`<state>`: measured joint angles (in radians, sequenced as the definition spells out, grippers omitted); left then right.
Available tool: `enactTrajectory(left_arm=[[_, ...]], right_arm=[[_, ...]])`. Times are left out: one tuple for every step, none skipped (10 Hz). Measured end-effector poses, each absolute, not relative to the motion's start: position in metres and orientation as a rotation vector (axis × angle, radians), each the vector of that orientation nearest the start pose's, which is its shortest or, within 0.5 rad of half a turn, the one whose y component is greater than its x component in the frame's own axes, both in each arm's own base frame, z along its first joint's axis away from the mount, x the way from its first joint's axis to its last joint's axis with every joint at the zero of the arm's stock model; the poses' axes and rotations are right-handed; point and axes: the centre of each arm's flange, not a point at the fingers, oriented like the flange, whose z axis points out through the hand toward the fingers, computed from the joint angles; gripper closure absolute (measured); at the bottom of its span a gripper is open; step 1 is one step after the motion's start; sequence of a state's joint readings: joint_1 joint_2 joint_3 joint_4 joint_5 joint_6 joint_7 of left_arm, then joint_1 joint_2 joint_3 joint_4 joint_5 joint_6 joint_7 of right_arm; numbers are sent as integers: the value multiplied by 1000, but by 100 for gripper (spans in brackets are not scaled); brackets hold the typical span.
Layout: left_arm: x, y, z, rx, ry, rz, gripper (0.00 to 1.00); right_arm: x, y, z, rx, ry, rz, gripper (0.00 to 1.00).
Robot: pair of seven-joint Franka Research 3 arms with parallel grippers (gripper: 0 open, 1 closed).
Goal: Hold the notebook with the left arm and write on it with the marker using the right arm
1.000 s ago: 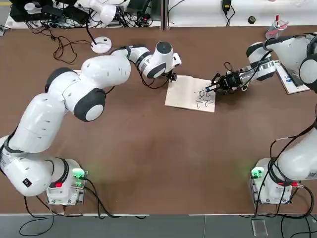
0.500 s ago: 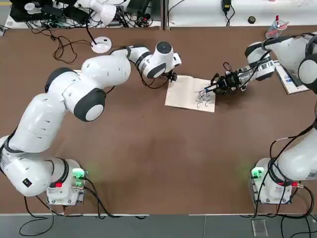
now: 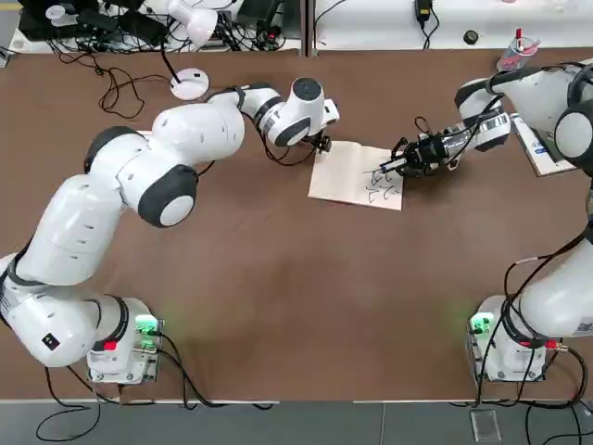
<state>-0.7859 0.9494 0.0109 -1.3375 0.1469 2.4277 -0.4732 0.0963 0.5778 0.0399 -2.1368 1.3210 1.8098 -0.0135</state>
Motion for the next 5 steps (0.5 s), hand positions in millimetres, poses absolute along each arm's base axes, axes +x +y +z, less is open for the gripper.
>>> enactTrajectory(left_arm=[[536, -526, 167, -3054, 637, -281, 0], [536, -526, 167, -3054, 637, -281, 0], [536, -526, 167, -3054, 637, -281, 0], [536, -526, 167, -3054, 637, -281, 0], [536, -526, 167, -3054, 637, -281, 0]], right_arm=[[488, 152, 130, -1795, 828, 926, 82], [489, 154, 129, -1790, 830, 925, 82], [489, 157, 129, -1785, 832, 924, 82], [489, 159, 129, -1781, 834, 924, 82], [489, 161, 129, -1779, 835, 923, 82]])
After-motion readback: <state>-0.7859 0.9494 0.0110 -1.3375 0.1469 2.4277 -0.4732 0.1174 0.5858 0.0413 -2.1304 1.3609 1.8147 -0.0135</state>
